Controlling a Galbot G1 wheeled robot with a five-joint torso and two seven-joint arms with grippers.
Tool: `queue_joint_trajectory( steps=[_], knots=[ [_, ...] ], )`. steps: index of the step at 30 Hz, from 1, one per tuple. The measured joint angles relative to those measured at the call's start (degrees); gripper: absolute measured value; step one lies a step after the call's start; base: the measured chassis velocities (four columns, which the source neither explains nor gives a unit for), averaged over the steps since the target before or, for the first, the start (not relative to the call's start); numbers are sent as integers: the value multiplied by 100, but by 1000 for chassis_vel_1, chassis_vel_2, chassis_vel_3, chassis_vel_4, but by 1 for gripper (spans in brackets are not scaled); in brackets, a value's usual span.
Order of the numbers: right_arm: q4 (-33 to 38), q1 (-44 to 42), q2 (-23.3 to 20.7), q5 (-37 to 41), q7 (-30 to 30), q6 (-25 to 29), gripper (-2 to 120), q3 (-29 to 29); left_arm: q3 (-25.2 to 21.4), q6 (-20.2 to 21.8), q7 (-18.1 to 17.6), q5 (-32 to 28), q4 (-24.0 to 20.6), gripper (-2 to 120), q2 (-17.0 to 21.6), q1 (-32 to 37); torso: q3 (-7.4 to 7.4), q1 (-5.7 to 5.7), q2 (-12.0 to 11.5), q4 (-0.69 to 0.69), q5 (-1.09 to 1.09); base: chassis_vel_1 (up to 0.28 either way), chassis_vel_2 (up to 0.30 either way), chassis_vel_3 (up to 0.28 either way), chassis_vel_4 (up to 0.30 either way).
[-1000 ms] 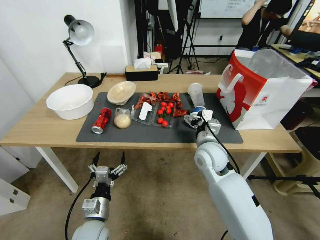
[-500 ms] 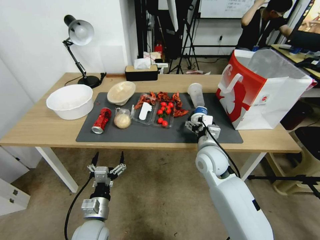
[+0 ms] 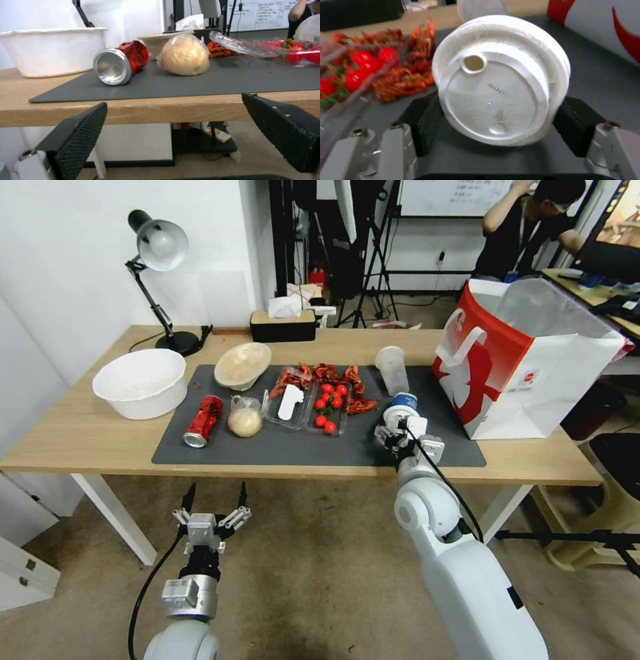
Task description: Pick up the trash from the table and place it into the takeout bag.
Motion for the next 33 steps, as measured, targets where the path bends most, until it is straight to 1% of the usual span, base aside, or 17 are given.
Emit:
queue_joint_trajectory(
  steps=[1, 2, 4, 5, 6, 9, 11, 13, 14, 17, 18, 21, 24, 26, 33],
  knots=[
    [145, -59, -65, -107, -206, 173, 67, 32, 0, -5, -2, 2, 0, 100, 2, 0, 0, 0, 0, 0, 0, 0, 0, 0, 0],
    [145, -59, -65, -107, -206, 173, 67, 32, 0, -5, -2, 2, 0, 100, 2, 0, 0, 0, 0, 0, 0, 0, 0, 0, 0],
    [357, -123, -187, -303, -537, 362, 67, 82, -3, -6, -4, 2, -9, 100, 5, 4, 0, 0, 0, 0, 0, 0, 0, 0, 0],
    [526, -147, -320, -440, -843, 527, 67, 122, -7, -6, -6, 2, -22, 100, 8, 8, 0, 0, 0, -1, 0, 0, 0, 0, 0],
    [526, -147, -320, -440, -843, 527, 67, 122, -7, -6, -6, 2, -22, 100, 8, 8, 0, 0, 0, -1, 0, 0, 0, 0, 0],
    [829, -25, -697, -631, -1484, 960, 67, 250, -27, -7, -9, -2, -48, 100, 6, 11, 0, 0, 0, -1, 0, 0, 0, 0, 0],
    [872, 36, -775, -641, -1562, 1037, 67, 284, -38, -7, -10, -10, -56, 100, 5, 10, 0, 0, 1, 0, 0, 0, 0, 0, 0],
    [953, 317, -1025, -451, -1568, 1144, 67, 377, -70, -6, -12, -38, -88, 100, 12, 10, 0, 0, 1, 0, 0, 0, 0, 0, 0],
    [953, 317, -1025, -451, -1568, 1144, 67, 377, -70, -6, -12, -38, -88, 100, 12, 10, 0, 0, 1, 0, 0, 0, 0, 0, 0],
    [930, 723, -1319, -50, -1526, 1236, 67, 523, -108, -4, -11, -69, -114, 100, 27, 23, 0, 0, 1, 1, -1, 0, 0, 0, 0],
    [930, 723, -1319, -50, -1526, 1236, 67, 523, -108, -4, -11, -69, -114, 100, 27, 23, 0, 0, 1, 1, -1, 0, 0, 0, 0],
    [700, 1058, -1550, 153, -1594, 1413, 67, 725, -135, -7, -10, -81, -127, 100, 18, 44, 0, 0, 1, 1, 1, 0, 0, 0, 0],
    [605, 1190, -1629, 276, -1551, 1421, 67, 827, -142, -10, -11, -82, -132, 100, 9, 49, 0, 0, 1, 0, 0, 0, 0, 0, 0],
    [378, 1398, -1733, 458, -1393, 1334, 67, 1048, -166, -12, -18, -82, -139, 100, 7, 55, 0, 1, 1, 1, 0, 0, 0, 0, 0],
    [-15, 1602, -1890, 533, -1206, 1233, 67, 1345, -188, 37, -13, -129, -218, 100, 53, 92, 0, 0, 1, 0, 1, 0, 0, 0, 0]
  ],
)
